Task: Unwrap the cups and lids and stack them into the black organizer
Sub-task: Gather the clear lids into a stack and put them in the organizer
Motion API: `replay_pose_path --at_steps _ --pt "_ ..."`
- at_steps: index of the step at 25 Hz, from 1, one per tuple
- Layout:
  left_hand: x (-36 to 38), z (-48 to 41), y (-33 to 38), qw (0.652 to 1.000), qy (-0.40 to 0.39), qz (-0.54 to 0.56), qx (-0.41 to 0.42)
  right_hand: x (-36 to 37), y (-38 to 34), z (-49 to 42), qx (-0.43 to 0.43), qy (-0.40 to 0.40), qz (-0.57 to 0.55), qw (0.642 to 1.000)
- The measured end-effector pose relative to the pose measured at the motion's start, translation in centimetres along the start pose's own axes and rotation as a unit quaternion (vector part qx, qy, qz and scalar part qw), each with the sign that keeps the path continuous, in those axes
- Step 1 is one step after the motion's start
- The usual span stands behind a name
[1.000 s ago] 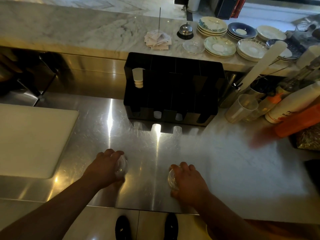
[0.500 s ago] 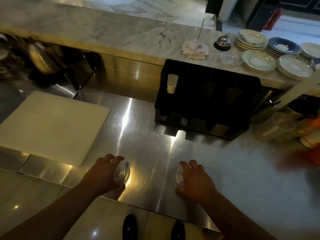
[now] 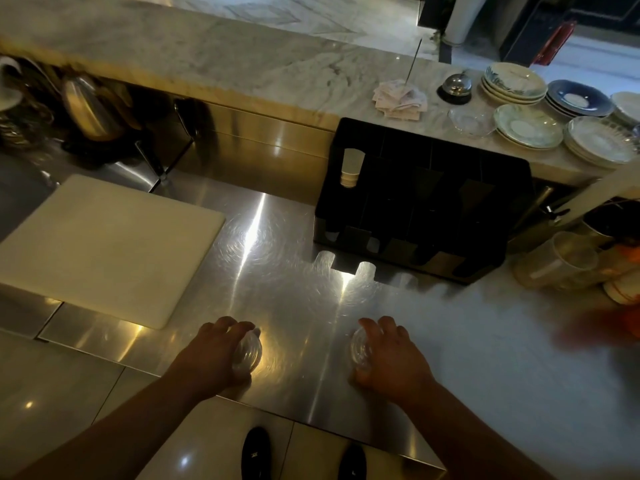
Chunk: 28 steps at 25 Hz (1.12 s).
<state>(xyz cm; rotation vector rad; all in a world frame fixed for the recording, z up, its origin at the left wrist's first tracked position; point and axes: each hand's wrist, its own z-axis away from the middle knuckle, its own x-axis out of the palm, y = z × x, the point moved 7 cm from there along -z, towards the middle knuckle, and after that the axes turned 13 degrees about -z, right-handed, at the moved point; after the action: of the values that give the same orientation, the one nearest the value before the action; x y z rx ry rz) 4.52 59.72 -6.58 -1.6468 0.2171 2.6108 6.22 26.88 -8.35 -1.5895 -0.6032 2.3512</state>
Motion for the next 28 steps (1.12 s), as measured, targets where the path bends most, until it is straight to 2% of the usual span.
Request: replay_pose_path --at_steps 10,13,18,24,28 --pt "0.1 -0.7 1.8 0.999 -0.005 -0.025 -0.027 -2.7 4.3 1.3 0.046 0.031 -0.069 0.996" --pt "-1.3 -1.4 4.7 1.0 -0.006 -0.005 -0.015 -4.1 5.7 1.8 0.066 0.055 -0.116 0.99" --pt "-4.3 -3.0 11.3 0.998 0.037 0.033 0.04 -6.0 8.3 2.8 0.097 0.06 -0.18 0.977" --pt "-5.0 -4.0 17.8 0.994 0.058 0.025 0.089 -4.0 7.5 6.1 -0.017 -0.004 -0.043 0.999" --pt "-4.5 -4.6 20.4 0.993 0.059 0.012 0.097 -1.8 6.7 7.2 -0.058 -0.039 -0.023 0.997"
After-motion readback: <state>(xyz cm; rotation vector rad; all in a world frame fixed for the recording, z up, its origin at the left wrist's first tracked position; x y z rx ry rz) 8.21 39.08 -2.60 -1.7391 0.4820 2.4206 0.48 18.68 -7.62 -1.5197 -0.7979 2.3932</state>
